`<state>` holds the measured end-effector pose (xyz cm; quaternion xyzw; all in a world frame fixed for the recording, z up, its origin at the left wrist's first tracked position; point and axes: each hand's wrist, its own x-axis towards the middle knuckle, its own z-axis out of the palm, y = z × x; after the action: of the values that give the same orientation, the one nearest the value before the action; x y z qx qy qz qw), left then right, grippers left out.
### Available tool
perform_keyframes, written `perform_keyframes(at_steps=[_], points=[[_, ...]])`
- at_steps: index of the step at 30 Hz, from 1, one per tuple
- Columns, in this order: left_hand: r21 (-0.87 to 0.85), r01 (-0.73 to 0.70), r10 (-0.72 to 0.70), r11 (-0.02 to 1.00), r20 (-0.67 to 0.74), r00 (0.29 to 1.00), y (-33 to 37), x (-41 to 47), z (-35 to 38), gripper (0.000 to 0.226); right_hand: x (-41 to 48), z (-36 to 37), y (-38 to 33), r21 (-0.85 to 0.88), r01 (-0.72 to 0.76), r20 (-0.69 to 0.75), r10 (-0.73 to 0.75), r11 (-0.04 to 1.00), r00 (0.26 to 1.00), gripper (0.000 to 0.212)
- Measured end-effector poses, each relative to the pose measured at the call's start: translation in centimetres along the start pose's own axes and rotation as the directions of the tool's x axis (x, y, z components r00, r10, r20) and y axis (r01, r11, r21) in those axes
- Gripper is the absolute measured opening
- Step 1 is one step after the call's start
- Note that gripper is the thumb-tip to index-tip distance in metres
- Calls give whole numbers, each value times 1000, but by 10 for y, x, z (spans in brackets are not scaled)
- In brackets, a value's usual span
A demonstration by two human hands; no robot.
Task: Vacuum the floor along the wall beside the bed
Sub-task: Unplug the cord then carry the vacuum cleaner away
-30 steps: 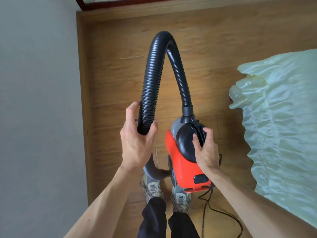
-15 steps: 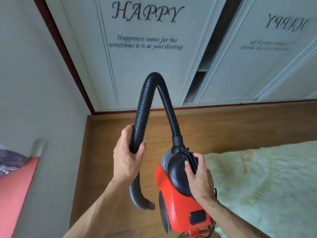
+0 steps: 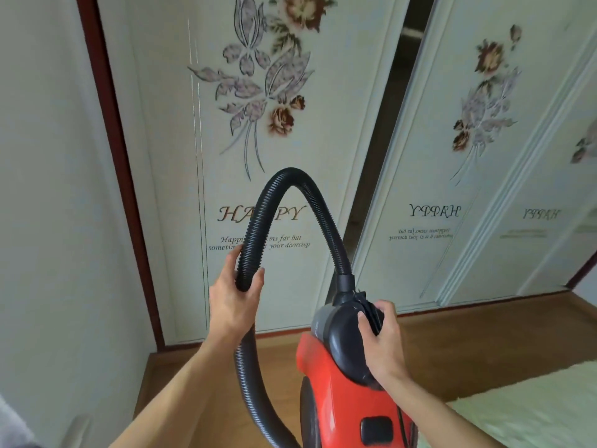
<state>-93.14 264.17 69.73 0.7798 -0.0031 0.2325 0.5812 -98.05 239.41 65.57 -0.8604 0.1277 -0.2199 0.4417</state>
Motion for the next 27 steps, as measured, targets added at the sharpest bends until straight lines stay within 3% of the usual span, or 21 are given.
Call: perform_keyframes(at_steps=[6, 13, 27], points=[[-36, 40, -41, 999, -29, 999, 40, 20, -11, 47, 29, -30, -39, 16, -70, -107, 71, 997, 992, 19], [22, 93, -91, 995, -60, 994, 38, 42, 8, 42, 75, -53, -55, 105, -132, -159, 148, 986, 976, 18], [166, 89, -84, 982, -34, 996, 47, 147, 146, 38, 219, -100, -27, 133, -119, -231, 147, 984, 962, 19]])
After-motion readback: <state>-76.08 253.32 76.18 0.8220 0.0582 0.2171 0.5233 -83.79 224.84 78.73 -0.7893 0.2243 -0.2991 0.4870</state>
